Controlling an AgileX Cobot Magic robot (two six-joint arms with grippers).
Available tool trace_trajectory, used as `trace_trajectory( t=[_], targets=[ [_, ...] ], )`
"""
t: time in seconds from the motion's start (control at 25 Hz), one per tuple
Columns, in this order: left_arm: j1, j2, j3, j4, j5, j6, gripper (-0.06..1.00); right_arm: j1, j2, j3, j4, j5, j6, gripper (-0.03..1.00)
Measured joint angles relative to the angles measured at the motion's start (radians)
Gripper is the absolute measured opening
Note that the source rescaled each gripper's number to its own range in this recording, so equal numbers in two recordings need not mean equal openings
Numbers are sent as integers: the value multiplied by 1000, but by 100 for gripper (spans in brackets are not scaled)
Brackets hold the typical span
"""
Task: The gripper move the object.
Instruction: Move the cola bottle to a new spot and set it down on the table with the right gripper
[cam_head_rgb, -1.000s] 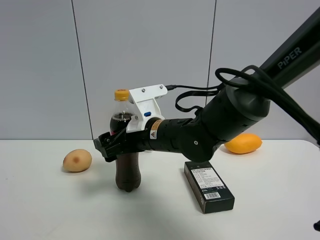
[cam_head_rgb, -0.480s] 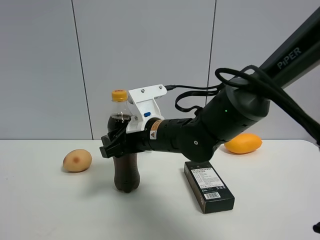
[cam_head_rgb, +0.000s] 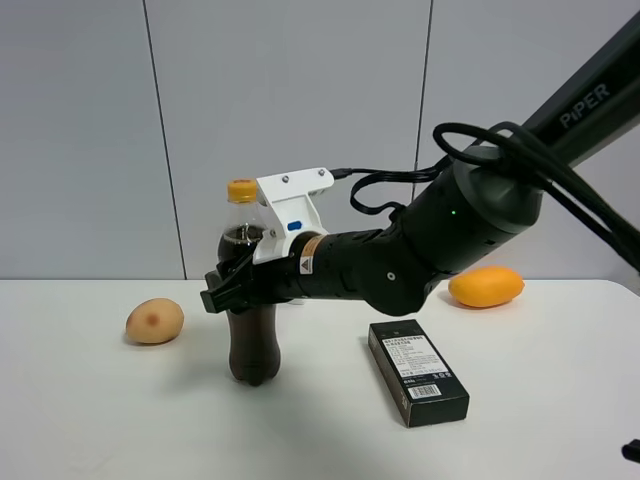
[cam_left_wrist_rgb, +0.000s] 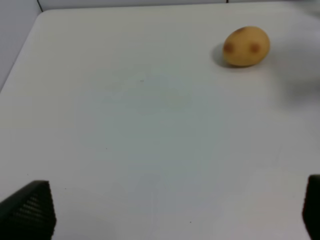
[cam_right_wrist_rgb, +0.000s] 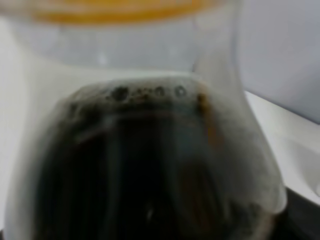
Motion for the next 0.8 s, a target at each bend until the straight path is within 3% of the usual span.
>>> trace_trajectory(
  t=[0.28,0.52,0.8],
  targets=[
    [0,0,0,0,0,0,100,0,-145,14,-3,286,1,0],
    [0,0,0,0,0,-1,100,0,-345,16,-3,462,1,0],
    [0,0,0,0,0,-1,100,0,-530,16,-3,815,-10,0]
  ],
)
